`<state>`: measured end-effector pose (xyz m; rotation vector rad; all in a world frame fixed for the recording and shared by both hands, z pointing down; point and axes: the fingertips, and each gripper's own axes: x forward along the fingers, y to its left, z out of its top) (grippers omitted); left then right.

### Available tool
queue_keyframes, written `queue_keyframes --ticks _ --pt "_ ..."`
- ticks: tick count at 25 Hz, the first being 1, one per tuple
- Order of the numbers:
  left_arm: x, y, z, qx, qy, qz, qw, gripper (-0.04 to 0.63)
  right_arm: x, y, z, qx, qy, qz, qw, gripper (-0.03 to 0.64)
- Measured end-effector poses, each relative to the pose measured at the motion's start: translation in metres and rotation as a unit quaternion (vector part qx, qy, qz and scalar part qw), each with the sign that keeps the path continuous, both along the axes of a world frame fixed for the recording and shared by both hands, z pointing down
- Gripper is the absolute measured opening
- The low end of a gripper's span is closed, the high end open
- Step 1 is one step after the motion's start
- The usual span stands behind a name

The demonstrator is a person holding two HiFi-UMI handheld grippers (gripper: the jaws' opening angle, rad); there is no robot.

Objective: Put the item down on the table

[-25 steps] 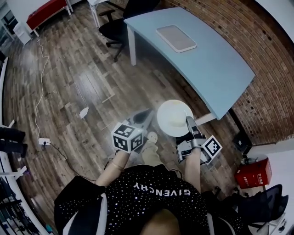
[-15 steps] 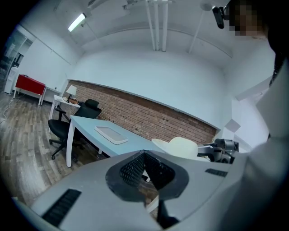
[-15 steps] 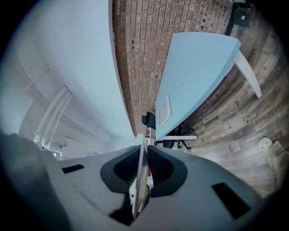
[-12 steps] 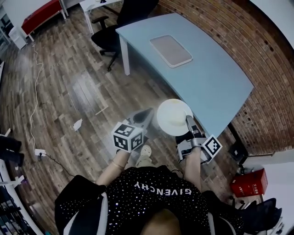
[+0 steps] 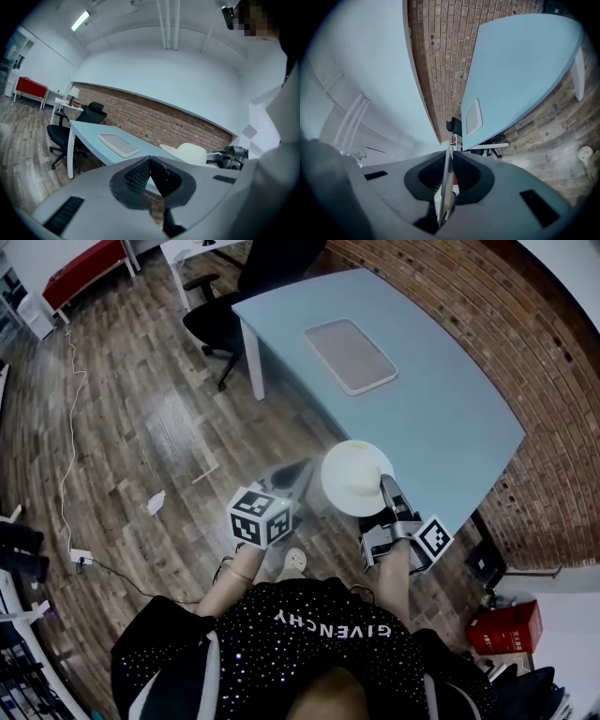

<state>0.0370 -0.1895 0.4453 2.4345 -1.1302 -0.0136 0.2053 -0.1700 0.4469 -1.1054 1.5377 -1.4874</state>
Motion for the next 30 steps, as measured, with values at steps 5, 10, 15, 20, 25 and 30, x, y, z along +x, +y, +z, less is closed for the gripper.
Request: queue_keyframes --ticks 5,10,15,20,25,30 --pt "0.004 -0.019 0.003 -0.001 -0.001 -0.007 1.0000 0.011 0.002 -0.022 0.003 -0.001 -0.011 -0.008 1.000 0.038" --pt "0.007 -0.022 0.009 0.001 -0.002 -0.014 0.9999 0.011 0.006 -0.029 0.006 0.005 -0.014 -0.011 1.000 0.038" --pt "0.004 -0.019 0.014 -0.005 -0.005 -0.020 0.9998 0.011 0.006 -0.029 0.010 0.001 -0.019 -0.010 1.000 0.038" --pt "0.005 -0.021 0.017 -0.010 -0.009 -0.022 0.9997 0.011 0.010 -0.029 0.015 -0.007 -0.025 -0.007 1.000 0.038" --pt "0.006 -0.022 0.021 -0.010 -0.012 -0.022 0.9996 0.011 0.013 -0.034 0.019 -0.008 -0.027 -0.004 1.000 0.038" --pt "0.011 -0.041 0.019 -0.009 -0.014 -0.022 0.9996 0.011 0.016 -0.054 0.019 -0.007 -0.028 -0.009 1.000 0.038"
